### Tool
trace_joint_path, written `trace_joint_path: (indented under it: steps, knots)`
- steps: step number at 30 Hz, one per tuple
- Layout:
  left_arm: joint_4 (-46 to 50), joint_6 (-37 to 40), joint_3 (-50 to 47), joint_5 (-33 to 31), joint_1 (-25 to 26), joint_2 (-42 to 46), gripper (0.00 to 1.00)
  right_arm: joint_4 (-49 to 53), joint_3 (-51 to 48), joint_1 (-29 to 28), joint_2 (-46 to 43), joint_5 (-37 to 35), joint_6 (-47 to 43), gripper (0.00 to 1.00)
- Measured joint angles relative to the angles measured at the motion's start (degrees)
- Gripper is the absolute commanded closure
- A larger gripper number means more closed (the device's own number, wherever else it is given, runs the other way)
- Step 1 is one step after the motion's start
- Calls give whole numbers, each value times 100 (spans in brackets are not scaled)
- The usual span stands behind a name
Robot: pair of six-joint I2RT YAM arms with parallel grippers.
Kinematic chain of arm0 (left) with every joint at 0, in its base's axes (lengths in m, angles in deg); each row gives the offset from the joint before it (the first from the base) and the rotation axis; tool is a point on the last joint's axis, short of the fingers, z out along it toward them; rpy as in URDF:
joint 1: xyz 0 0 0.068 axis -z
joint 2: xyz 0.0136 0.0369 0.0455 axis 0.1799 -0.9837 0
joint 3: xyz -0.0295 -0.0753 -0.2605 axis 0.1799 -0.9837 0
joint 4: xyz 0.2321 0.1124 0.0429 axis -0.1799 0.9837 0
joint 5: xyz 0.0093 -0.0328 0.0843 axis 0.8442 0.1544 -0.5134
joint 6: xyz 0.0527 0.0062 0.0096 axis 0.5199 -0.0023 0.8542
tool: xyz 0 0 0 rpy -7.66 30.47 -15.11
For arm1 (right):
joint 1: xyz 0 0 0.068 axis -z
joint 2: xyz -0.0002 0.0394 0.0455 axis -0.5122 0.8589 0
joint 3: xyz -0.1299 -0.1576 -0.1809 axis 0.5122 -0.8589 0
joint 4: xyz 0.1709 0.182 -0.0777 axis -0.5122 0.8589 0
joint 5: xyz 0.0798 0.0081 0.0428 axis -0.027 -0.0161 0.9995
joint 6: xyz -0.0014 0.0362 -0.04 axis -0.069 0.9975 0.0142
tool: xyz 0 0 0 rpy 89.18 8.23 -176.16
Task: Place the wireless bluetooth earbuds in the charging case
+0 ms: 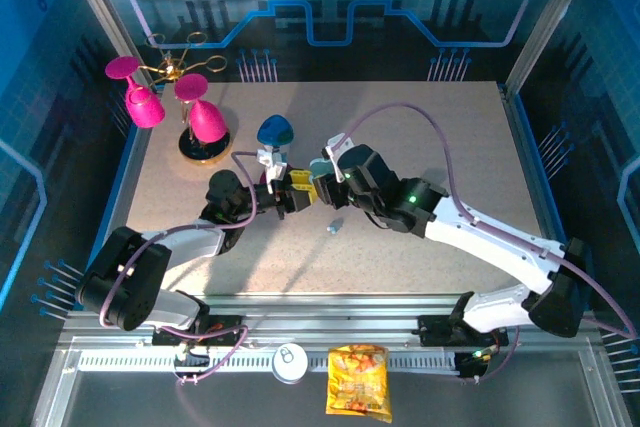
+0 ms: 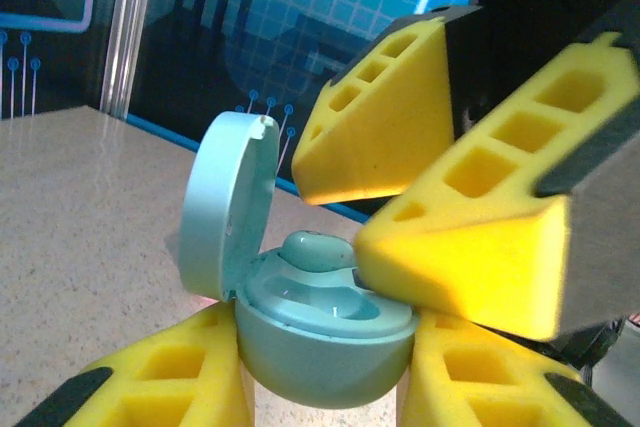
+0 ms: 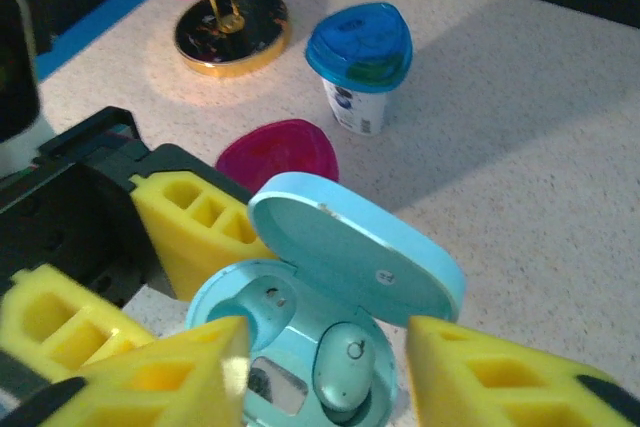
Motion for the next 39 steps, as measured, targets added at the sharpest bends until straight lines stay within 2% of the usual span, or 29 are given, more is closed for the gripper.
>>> trace_joint_path:
  steps: [7,14,21,27,33,39]
  knots:
    - [-254,2,0,0,0,0,67,-734,-732,4,-905,264,-44,35]
    - [-203,46,0,-2,-35,109,67,-1694,-1912,343,-2000,601,44,34]
    - [-203,50,0,0,-66,205,67,-1895,-2736,1276,-2269,1193,763,34]
    - [-127,79,0,0,-83,461,67,-1722,-2973,1709,-1628,1786,1388,39]
    - [94,216,0,0,-98,776,67,-1711,-2959,1722,-63,2618,1749,51]
    - [393,358,-11,-2,-98,1034,67,-1735,-2632,1569,1250,3058,1906,60]
